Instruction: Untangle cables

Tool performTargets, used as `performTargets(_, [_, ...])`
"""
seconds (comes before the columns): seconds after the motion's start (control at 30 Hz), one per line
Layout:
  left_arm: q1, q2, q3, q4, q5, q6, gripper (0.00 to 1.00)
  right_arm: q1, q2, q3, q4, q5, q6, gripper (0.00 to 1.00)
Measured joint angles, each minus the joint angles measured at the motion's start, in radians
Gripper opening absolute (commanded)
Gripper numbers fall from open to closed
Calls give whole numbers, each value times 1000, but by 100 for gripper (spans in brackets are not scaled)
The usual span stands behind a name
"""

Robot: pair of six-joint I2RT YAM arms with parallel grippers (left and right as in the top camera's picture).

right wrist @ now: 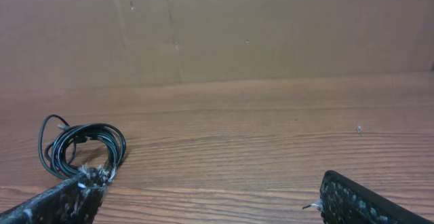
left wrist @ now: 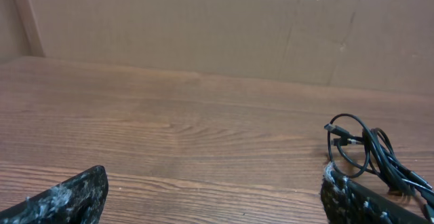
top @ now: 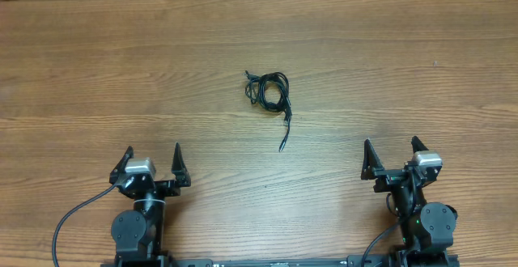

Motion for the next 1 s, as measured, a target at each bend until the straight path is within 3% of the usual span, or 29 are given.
performTargets(1.0, [0,0,0,0,0,2,99,0,2,0,45,2,-23,100])
